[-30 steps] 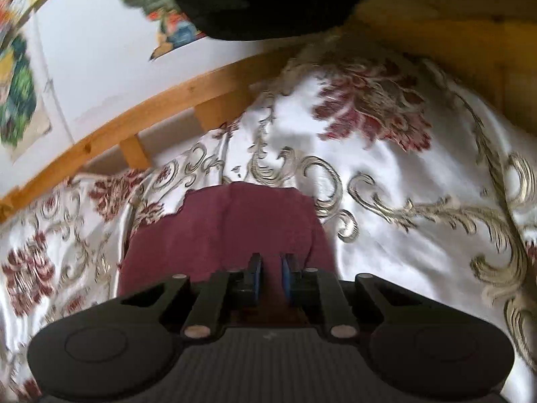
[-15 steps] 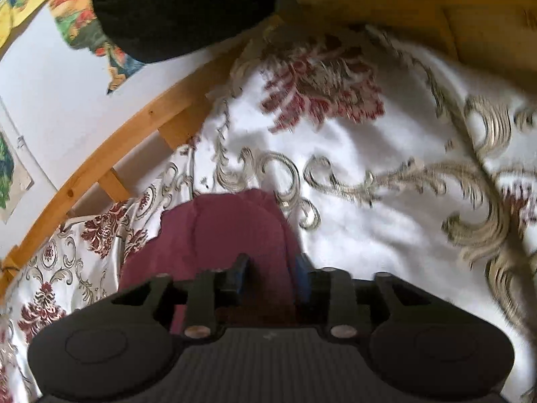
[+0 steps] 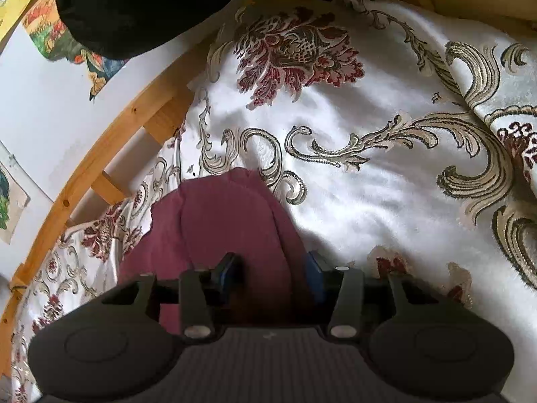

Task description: Fold small clothes

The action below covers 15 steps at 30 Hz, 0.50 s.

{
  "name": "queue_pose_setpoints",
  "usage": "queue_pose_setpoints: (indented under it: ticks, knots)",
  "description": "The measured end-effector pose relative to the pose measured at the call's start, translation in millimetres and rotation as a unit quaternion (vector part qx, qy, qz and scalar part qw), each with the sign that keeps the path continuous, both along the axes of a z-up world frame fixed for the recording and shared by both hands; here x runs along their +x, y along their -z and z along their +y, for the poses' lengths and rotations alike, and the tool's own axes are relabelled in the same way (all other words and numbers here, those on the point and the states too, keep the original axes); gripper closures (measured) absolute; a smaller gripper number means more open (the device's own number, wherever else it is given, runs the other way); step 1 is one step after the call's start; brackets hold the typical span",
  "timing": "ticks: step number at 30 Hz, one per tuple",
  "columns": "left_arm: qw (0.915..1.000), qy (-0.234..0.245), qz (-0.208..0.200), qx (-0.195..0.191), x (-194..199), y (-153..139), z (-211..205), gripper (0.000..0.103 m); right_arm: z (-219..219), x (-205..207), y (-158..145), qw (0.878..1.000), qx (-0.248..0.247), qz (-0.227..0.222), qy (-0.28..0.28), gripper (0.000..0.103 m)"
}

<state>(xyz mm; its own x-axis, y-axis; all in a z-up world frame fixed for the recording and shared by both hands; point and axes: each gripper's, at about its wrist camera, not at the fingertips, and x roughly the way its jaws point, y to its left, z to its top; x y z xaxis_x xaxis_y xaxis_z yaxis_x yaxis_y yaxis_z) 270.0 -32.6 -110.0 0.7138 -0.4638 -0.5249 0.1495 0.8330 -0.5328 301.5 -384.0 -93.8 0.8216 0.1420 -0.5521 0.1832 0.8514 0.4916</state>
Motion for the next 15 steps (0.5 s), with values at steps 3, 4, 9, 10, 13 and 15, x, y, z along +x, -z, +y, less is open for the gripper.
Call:
queue_pose_setpoints:
  ticks: [3,4,9,10,13,15]
  knots:
    - [0.9996,0.005,-0.024,-0.015,9,-5,1,0.001,1,0,1,1.0,-0.001,0.001,-0.001,0.055]
    - [0.9995,0.007,-0.023,-0.019,15,-5,0,0.001,0,0,1,1.0,0.002,0.001,-0.001,0.055]
    - [0.9986,0.029,0.01,-0.043,46,9,-6,0.001,0,-1,2,1.0,0.008,0.003,-0.001,0.055]
    - [0.998,0.033,0.016,-0.051,49,12,-5,0.001,0,-1,3,1.0,0.009,0.004,0.0,0.055]
    - [0.9962,0.039,0.027,-0.074,55,17,-2,0.001,2,0,3,1.0,0.008,0.005,0.003,0.055]
    - [0.9959,0.041,0.027,-0.076,56,17,-2,0.004,4,-1,2,1.0,0.001,0.002,0.005,0.062]
